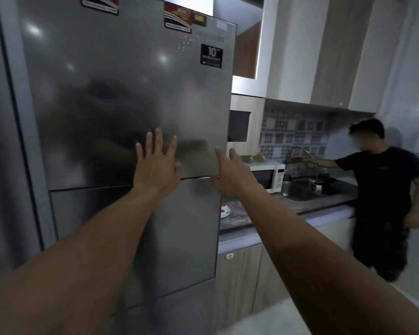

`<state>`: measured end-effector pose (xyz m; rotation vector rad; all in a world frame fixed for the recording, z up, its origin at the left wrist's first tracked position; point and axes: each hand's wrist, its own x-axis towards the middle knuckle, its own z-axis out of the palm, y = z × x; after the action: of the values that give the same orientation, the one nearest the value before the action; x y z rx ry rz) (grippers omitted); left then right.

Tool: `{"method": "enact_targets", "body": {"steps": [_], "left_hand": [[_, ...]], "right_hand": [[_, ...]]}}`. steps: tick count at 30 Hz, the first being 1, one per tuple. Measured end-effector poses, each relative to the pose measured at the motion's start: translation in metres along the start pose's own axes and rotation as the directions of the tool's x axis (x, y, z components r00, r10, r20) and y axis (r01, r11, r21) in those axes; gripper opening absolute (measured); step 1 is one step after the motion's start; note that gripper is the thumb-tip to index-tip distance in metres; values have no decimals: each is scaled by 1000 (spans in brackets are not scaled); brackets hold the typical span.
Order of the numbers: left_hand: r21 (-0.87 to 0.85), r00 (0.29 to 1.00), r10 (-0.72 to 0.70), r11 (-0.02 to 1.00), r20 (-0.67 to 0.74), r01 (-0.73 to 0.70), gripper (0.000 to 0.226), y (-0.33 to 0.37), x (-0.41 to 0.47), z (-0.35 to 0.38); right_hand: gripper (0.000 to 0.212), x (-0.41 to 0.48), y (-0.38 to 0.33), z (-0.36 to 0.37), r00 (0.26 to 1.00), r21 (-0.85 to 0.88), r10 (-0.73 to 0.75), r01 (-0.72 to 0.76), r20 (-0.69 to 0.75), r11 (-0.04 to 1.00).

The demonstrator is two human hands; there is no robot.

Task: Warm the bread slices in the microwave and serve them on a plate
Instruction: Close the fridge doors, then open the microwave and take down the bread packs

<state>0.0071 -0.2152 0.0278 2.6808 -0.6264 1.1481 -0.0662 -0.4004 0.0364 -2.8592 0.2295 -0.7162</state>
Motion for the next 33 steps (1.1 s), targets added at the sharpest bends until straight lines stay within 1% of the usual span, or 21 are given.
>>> {"method": "enact_targets", "body": {"steps": [4,6,10,14,17,23,28,31,33], "left_hand": [[-80,985,163,984,49,-158,67,51,7,10],[-112,970,231,968,70,-223,66,77,10,16],[-175,945,309,941,103,-289,64,140,21,31],[-192,938,328,933,109,-304,64,195,36,52],[-205,930,339,929,145,-307,63,243,49,70],[-241,934,311,934,178,-265,63,325,83,107],[-276,935,277,937,223,-212,63,383,104,149],[-260,928,272,944,256,-205,63,400,115,177],[-251,928,258,949,268,-191,63,413,131,201]], "right_hand": [[77,-17,48,-18,997,16,79,-79,24,997],[75,-24,74,-24,992,12,123,-123,13,992],[81,-34,133,-35,977,-48,210,-208,44,977],[79,-36,191,-45,969,-81,238,-232,69,969],[77,-33,245,-54,959,-80,266,-258,103,963],[76,-11,338,-63,956,-92,266,-255,126,962],[77,17,408,-54,954,-77,264,-255,140,964],[65,30,439,-43,957,-66,255,-248,138,966],[62,48,464,-32,958,-61,251,-245,136,968]]}}
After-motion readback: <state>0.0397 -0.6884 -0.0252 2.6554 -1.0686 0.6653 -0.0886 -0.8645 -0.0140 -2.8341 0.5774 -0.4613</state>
